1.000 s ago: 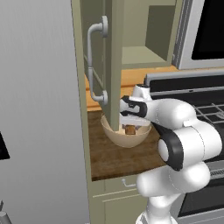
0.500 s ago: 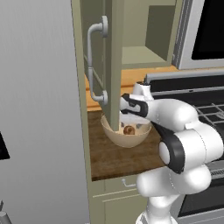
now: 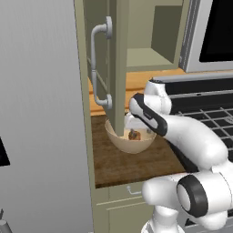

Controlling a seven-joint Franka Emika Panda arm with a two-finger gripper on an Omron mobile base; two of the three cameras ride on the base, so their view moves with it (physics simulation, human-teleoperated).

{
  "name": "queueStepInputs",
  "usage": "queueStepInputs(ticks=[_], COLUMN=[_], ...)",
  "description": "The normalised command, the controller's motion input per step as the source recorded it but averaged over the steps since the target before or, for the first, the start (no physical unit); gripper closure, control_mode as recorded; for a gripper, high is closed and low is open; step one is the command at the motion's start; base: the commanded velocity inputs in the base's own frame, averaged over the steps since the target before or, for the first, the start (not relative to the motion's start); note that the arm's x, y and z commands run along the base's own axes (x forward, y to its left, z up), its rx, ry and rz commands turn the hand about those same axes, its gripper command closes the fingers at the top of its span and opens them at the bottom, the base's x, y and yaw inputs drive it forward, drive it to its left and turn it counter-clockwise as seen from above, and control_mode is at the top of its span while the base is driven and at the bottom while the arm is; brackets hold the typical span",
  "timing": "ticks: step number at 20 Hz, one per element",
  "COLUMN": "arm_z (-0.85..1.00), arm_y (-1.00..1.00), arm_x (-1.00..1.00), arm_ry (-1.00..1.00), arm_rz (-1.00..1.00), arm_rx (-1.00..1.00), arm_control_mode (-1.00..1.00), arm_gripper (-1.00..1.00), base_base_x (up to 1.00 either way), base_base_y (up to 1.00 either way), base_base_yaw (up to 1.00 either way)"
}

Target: Open the cabinet, pick up the bread from the cabinet and place it in the basket. Then move the basket to the dining counter.

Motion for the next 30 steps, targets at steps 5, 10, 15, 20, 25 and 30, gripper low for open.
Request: queueStepInputs(ticks=[5, 10, 15, 20, 25, 30], arm_z=[-0.14, 0.0, -0.17, -0.33, -0.39, -0.41], arm_y=[0.2, 0.11, 0.26, 0.32, -0.08, -0.16], arm_x=[-0.08, 0.35, 0.45, 0.53, 0.45, 0.13], arm_ry=[-0.15, -0.05, 0.0, 0.0, 0.0, 0.0], arm_rz=[0.37, 0.38, 0.35, 0.28, 0.24, 0.2], arm_rx=[-0.03, -0.09, -0.17, -0.15, -0.08, -0.08], arm_control_mode=[-1.0, -1.0, -1.0, -1.0, -1.0, -1.0], arm_gripper=[-1.0, -1.0, -1.0, -1.0, -1.0, -1.0], base_base_x=[0.0, 0.0, 0.0, 0.0, 0.0, 0.0], base_base_y=[0.0, 0.0, 0.0, 0.0, 0.0, 0.0], base_base_yaw=[0.0, 0.0, 0.0, 0.0, 0.0, 0.0])
